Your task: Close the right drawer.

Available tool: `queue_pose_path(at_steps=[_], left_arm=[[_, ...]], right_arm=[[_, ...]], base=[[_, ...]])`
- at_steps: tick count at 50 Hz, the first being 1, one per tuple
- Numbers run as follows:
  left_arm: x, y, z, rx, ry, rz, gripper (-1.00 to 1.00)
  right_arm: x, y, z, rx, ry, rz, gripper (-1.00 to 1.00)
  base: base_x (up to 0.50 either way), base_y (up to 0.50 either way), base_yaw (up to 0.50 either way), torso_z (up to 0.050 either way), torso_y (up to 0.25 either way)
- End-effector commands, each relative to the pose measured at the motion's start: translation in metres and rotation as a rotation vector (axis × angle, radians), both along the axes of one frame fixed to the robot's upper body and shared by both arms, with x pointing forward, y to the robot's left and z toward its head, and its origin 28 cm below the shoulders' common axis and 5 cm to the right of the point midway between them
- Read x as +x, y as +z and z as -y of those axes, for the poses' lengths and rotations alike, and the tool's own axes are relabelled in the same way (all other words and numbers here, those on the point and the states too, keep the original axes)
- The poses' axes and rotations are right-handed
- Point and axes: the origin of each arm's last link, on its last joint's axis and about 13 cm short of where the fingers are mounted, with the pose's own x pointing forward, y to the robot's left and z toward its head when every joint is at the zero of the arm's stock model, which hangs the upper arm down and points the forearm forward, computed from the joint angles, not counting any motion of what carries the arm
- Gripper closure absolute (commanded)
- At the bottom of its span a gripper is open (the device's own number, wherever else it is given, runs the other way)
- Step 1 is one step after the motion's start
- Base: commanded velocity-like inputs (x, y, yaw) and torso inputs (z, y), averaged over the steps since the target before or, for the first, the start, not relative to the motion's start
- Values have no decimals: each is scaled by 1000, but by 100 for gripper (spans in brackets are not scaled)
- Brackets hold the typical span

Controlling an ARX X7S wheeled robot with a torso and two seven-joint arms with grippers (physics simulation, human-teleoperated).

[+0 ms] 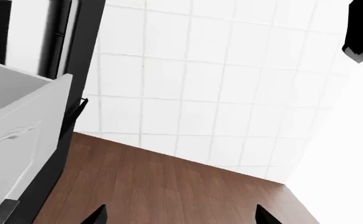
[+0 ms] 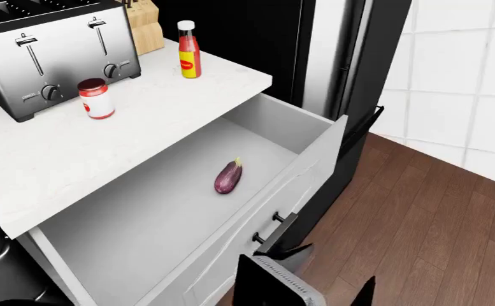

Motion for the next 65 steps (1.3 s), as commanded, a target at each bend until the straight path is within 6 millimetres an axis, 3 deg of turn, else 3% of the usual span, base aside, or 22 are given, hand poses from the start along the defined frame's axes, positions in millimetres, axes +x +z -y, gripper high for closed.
queue_pose_path(at_steps=[1, 20, 45, 52, 65], left_arm=[[1, -7, -6, -17, 67, -31, -100], [7, -18, -11, 16, 197, -139, -100], [15, -16, -24, 13, 311, -249, -100], [24, -21, -35, 23, 454, -264, -100], [37, -43, -44, 44, 533, -345, -100]], right_arm=[[-1, -1, 1, 0, 3, 3, -100], [0, 3, -4, 1, 6, 5, -100], [-1, 3, -3, 5, 19, 14, -100], [0, 2, -3, 3, 21, 14, -100], [-2, 5, -3, 0, 14, 33, -100]], base=[[0, 0, 0, 0, 0], [0, 0, 0, 0, 0], [0, 0, 0, 0, 0], [0, 0, 0, 0, 0], [0, 0, 0, 0, 0]])
